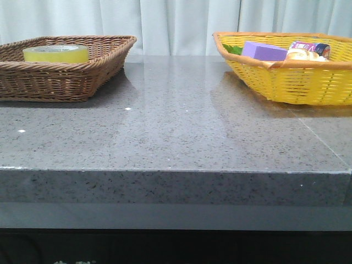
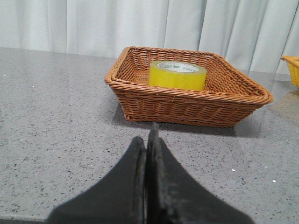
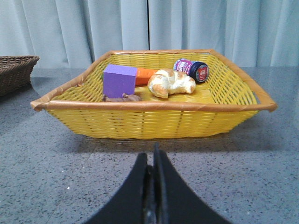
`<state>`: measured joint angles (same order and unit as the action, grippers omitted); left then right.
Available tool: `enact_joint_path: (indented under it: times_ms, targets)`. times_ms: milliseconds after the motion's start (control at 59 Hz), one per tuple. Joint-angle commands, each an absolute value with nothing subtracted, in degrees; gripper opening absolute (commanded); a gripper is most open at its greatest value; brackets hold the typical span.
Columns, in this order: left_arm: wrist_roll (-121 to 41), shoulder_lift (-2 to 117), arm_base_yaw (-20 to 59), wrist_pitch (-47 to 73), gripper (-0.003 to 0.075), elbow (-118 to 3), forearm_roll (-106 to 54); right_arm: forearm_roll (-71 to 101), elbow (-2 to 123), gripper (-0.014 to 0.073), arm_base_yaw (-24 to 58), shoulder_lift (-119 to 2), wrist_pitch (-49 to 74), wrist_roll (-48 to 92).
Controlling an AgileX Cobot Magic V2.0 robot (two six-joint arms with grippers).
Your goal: Transfer tape with both arms
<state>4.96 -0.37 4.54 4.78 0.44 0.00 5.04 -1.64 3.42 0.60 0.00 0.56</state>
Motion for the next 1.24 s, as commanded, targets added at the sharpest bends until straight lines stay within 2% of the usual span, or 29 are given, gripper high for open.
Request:
enact_joint_path:
  times_ms: [0,1219]
  targets:
    - [5.1,-1.4,4.9,0.0,-0.0020,2.7,-0.4,4.2,-0.1,-0.0068,2.1,2.2,-4.7,1.1]
    - [5.1,-1.4,4.9,0.0,-0.0020,2.7,-0.4,4.2,-0.1,-0.0068,-0.1,2.2,-4.2,1.1]
